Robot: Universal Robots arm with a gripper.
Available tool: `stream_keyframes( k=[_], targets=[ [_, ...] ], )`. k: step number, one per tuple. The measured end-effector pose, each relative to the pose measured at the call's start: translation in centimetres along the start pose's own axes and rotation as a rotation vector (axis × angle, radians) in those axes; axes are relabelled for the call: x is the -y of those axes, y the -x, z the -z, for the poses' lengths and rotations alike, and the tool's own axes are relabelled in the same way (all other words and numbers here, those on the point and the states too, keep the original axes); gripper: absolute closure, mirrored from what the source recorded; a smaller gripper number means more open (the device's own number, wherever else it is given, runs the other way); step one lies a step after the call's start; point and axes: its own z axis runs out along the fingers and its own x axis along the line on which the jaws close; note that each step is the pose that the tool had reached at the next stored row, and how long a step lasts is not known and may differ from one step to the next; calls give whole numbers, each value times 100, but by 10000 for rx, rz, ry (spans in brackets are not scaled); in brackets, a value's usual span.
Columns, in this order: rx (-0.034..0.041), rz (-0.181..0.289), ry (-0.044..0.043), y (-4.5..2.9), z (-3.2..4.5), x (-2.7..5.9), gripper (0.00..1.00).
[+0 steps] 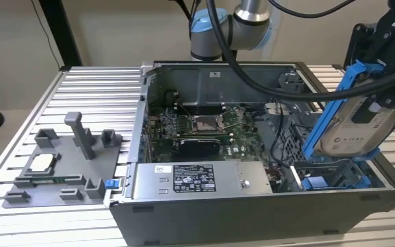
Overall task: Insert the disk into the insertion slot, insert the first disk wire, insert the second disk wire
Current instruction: 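Insert the disk into the insertion slot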
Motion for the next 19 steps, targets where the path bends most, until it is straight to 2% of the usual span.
stream_keyframes(
  k=[4,8,13,19],
  targets=[
    [-2,0,13,0,-24,1,100],
    [4,3,14,0,-80,4,100],
    [84,7,15,-1,-169,10,100],
    [88,9,15,0,-226,17,100]
  ],
)
